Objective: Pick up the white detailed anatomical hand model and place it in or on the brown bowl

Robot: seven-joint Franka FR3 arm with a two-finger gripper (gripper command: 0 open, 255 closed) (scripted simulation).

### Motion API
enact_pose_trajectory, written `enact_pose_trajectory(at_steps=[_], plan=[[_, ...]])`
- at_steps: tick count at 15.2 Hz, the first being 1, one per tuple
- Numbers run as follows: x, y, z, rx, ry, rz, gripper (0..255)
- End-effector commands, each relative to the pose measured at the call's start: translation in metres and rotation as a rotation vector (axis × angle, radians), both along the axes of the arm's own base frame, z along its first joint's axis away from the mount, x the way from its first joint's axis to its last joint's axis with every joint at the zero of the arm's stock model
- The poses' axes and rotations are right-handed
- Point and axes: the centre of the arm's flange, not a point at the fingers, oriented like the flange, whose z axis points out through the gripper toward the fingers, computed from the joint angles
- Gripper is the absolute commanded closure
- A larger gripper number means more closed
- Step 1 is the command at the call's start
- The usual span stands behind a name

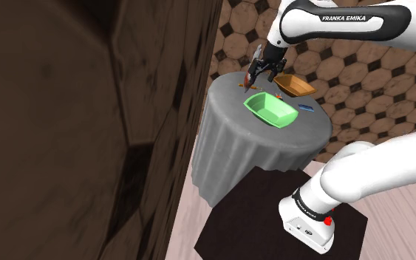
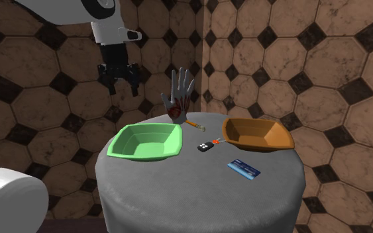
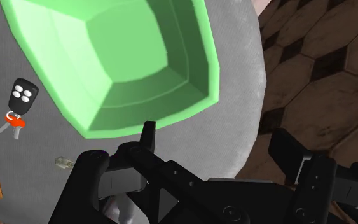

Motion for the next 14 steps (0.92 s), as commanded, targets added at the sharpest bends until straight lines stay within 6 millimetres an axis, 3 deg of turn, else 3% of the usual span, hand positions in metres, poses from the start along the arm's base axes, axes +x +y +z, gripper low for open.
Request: enact_pose_trajectory(at_steps=[1,10,14], plan=[[0.019,-0.018,-0.001,-0.017,-0.014,-0.033,0],[0.084,-0.1,-0.008,-0.09,-0.071,-0.178,0],[0.087,-0.106,-0.024,-0.093,-0.073,-0.183,0]])
